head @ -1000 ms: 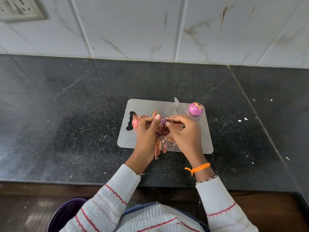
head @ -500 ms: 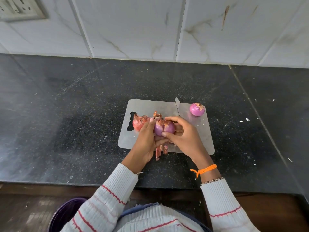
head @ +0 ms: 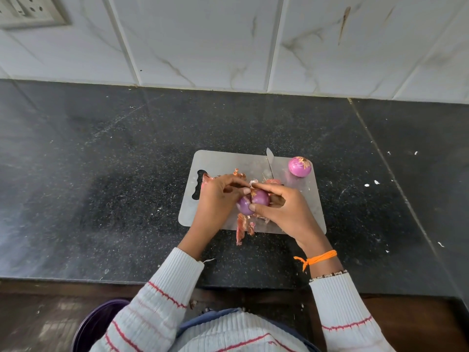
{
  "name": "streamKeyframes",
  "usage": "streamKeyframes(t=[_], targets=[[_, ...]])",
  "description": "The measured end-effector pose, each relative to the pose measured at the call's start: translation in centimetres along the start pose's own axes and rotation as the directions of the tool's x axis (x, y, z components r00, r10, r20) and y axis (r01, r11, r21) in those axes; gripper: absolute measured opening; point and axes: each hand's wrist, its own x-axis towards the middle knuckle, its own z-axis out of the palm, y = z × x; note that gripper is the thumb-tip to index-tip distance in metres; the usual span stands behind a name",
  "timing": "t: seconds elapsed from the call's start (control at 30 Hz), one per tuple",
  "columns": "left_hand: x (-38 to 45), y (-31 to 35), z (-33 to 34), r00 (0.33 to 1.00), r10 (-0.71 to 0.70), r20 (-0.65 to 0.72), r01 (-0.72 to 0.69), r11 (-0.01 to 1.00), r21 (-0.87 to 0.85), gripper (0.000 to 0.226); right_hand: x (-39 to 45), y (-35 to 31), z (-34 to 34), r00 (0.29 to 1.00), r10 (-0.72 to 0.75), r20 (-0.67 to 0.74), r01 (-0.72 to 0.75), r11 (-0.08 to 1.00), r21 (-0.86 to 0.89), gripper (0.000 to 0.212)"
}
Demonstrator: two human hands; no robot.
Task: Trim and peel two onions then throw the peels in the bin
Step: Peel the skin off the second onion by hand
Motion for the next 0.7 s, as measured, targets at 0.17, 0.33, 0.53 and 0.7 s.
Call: streamKeyframes(t=[0.17,0.33,0.53,0.7], targets=[[0.25,-0.02,-0.24,1.000,-0.001,-0.004,0.001,0.999,-0.033,0.009,-0.24,-0.37,-0.64,0.998,0.013,0.069,-0.015,0.999,0.030,0.052],[0.19,0.01,0.02,1.000,-0.017,0.017,0.018,0.997,-0.072,0.010,-0.27,-0.17,-0.79,0.995,0.013,0.096,-0.017,0.999,0.043,0.048],[0.02,0.32,0.42,0.974,-0.204,-0.095,0.151,0.905,-0.397,0.012,-0.27,0.45,-0.91,0.996,0.045,0.078,-0.065,0.959,0.275,0.030],[-0.48,0.86,0.68,0.993,-0.114,0.005,0.108,0.924,-0.367,0.012,-0.09,0.04,-0.63,0.985,0.166,0.046,-0.166,0.844,0.510,0.024]])
